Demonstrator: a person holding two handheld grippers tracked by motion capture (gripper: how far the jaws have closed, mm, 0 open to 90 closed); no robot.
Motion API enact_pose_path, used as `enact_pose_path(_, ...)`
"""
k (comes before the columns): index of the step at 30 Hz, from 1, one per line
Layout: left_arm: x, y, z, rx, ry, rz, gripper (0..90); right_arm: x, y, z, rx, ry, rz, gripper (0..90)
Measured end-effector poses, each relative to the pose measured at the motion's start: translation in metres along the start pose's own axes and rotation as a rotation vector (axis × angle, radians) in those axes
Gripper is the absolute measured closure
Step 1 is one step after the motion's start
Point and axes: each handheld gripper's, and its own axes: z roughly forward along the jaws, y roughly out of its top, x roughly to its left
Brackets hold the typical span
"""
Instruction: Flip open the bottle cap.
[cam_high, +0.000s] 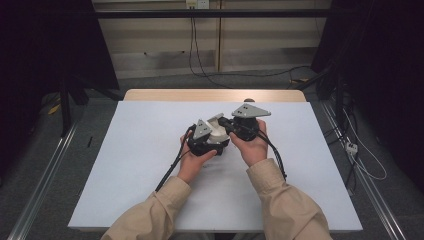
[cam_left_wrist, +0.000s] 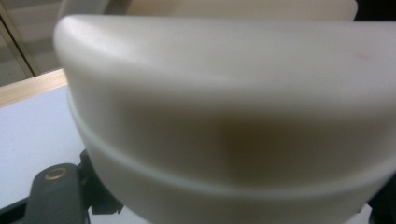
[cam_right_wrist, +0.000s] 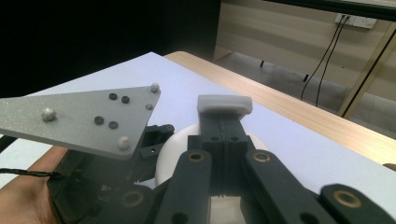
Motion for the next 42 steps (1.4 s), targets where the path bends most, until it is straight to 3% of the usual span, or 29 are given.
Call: enact_pose_path(42, 0.001, 0.0, 0.001, -0.002, -0.004, -0.006, 18.8, -0.001, 0.014, 0.015, 0.01, -0.011, -0.019, 90.0)
